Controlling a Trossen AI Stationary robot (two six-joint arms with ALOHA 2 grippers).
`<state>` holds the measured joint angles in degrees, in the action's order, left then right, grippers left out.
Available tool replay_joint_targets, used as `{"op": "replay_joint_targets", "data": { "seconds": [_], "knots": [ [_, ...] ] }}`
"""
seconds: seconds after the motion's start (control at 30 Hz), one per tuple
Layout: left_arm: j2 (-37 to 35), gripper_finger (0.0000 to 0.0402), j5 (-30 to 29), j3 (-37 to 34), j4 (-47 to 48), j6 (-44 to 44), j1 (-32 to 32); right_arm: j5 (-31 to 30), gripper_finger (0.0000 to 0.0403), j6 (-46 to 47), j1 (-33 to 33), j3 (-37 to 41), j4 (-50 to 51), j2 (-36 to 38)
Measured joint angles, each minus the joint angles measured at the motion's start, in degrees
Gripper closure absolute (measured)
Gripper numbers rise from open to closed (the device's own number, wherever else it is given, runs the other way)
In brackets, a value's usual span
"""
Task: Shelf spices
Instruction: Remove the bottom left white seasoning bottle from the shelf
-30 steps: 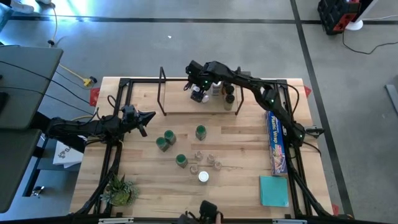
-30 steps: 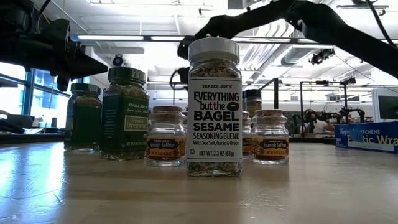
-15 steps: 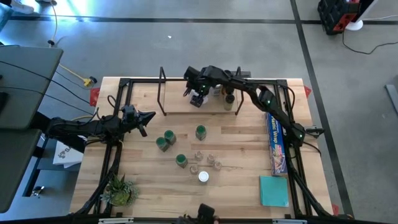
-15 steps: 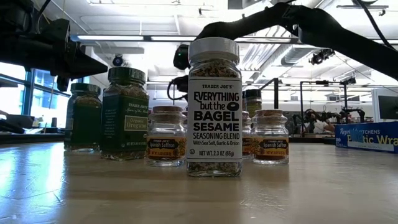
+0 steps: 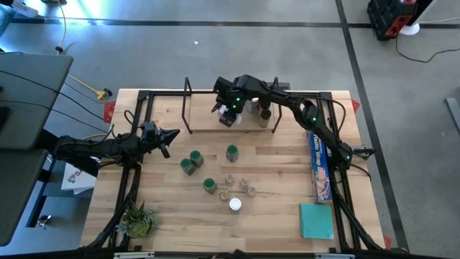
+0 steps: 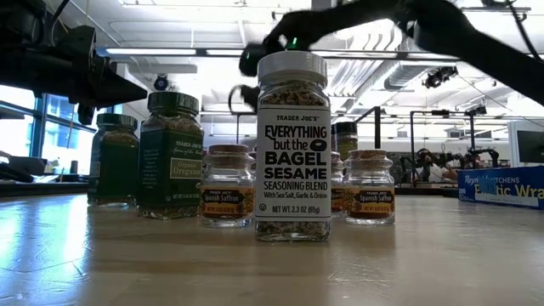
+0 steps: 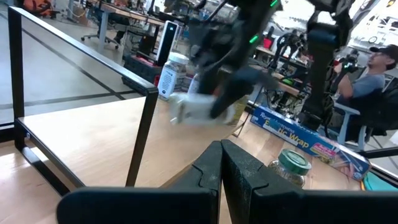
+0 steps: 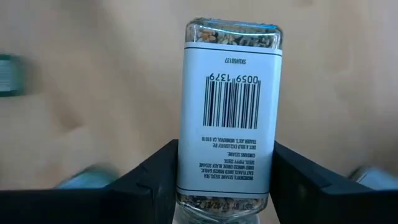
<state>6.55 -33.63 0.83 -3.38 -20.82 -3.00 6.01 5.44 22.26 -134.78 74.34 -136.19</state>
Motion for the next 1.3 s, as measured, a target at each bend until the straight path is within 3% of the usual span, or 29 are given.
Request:
{"op": "replay_joint_targets", "data": {
  "seconds": [0.2,0.47,0.57,0.63,0.8,1.03,1.1,1.3],
  "knots": [
    [-0.02,0.0396,0.0,-0.01,-0.01,0.0,0.01,6.56,0.0214,5.38,-3.74,-0.18,6.08,5.91],
    [-0.02,0.0396,0.0,-0.01,-0.01,0.0,0.01,23.1,0.0214,11.24,-12.23,1.36,16.38,8.57],
    [-0.02,0.0396,0.0,0.0,-0.02,0.0,0.0,29.76,0.0214,15.45,-14.94,7.24,15.25,10.01],
    [0.0,0.0396,0.04,0.0,-0.03,0.0,0.0,30.24,0.0214,18.31,-16.26,12.25,15.74,11.52],
    [0.28,0.0396,0.0,-0.01,-0.02,0.0,-0.01,34.5,0.0214,24.82,-17.95,27.9,15.36,17.83],
    [0.42,0.0396,0.02,-0.01,0.0,0.0,-0.01,45.78,0.0214,31.23,-17.66,51.41,13.03,24.71],
    [0.51,0.0396,-0.02,-0.01,-0.04,0.0,-0.01,48.33,0.0214,31.84,-17.66,55.24,9.02,24.77],
    [0.63,0.0396,0.01,-0.01,-0.02,0.0,0.0,48.65,0.0214,41.63,-17.0,60.72,-6.39,24.15]
  ]
}}
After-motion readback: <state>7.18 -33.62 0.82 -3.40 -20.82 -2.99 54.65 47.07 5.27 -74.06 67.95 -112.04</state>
